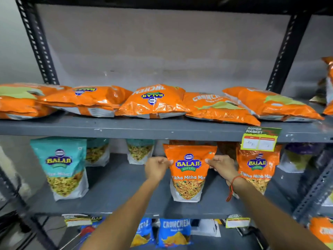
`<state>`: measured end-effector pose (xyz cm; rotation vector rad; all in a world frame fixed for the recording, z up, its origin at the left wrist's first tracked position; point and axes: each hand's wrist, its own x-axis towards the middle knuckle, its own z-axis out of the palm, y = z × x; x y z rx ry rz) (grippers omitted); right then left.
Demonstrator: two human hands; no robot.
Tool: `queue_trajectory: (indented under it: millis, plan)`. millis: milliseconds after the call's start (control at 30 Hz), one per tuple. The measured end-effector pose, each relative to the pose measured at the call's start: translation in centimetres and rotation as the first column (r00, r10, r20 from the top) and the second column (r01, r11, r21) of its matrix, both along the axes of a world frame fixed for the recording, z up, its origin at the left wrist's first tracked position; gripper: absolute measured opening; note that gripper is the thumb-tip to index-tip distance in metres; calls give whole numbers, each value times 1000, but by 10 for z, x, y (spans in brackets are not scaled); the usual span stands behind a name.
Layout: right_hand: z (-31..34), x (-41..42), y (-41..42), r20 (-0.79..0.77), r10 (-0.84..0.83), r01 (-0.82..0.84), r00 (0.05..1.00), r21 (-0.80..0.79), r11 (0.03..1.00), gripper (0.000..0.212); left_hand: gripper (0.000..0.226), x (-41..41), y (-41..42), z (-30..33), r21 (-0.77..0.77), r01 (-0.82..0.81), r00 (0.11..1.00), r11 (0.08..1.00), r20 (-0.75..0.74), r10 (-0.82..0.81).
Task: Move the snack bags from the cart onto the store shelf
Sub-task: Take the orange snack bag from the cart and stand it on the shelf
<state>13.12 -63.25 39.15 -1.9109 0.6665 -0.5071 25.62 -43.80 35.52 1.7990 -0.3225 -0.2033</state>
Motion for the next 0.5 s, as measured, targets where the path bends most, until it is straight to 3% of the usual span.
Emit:
queue_trajectory:
  millis: [367,433,500]
  plan:
    - [-31,26,-26,1,40,-40,999,122,992,5,16,17,-23,-22,-7,-52,995,999,-84,51]
    - [-34,28,-20,47,-40,33,998,141,989,22,6,16,-18,-20,-40,-94,988,995,-130,88]
    - [-29,29,-5,113,-206,187,972,157,970,49,18,12,-3,-15,-43,-142,984,989,-113,137]
